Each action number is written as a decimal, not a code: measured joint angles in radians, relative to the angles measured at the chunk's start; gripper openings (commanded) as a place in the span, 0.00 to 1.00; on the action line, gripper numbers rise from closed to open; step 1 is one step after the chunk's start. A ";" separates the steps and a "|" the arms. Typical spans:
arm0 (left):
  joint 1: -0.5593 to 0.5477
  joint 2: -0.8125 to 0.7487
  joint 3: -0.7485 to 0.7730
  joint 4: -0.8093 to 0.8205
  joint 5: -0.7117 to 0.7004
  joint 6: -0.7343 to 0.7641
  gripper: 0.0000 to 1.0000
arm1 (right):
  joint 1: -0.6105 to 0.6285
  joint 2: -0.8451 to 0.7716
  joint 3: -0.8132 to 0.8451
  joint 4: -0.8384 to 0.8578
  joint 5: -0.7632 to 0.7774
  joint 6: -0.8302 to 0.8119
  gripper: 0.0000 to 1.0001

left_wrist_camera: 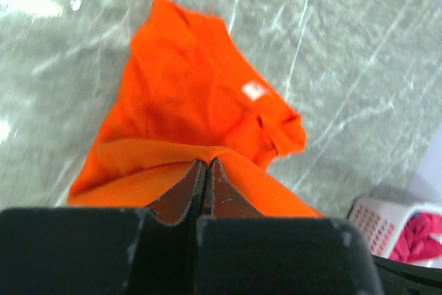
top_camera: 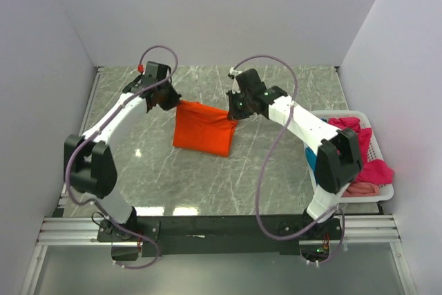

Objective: Fold and stack the t-shirts
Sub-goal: Fold the tshirt, then neatly place the folded tshirt to the corner, then reset both grippers

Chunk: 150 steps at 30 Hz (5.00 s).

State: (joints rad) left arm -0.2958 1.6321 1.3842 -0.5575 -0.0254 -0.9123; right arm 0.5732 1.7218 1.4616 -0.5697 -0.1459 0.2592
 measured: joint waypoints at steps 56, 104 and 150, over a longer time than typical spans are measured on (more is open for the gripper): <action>0.066 -0.006 -0.294 0.169 0.035 0.087 0.99 | -0.042 0.408 0.136 0.000 0.089 0.287 0.64; 0.077 0.016 -0.200 0.179 -0.100 0.180 0.99 | -0.617 0.657 0.699 -0.093 0.563 -0.575 0.00; -0.089 -0.605 -0.440 0.038 -0.475 -0.003 0.99 | -0.237 -0.935 -0.859 0.249 0.282 0.328 0.84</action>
State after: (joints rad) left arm -0.3843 1.0271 0.9440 -0.5194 -0.4999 -0.9157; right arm 0.3363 0.7868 0.6025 -0.3210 0.1364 0.5873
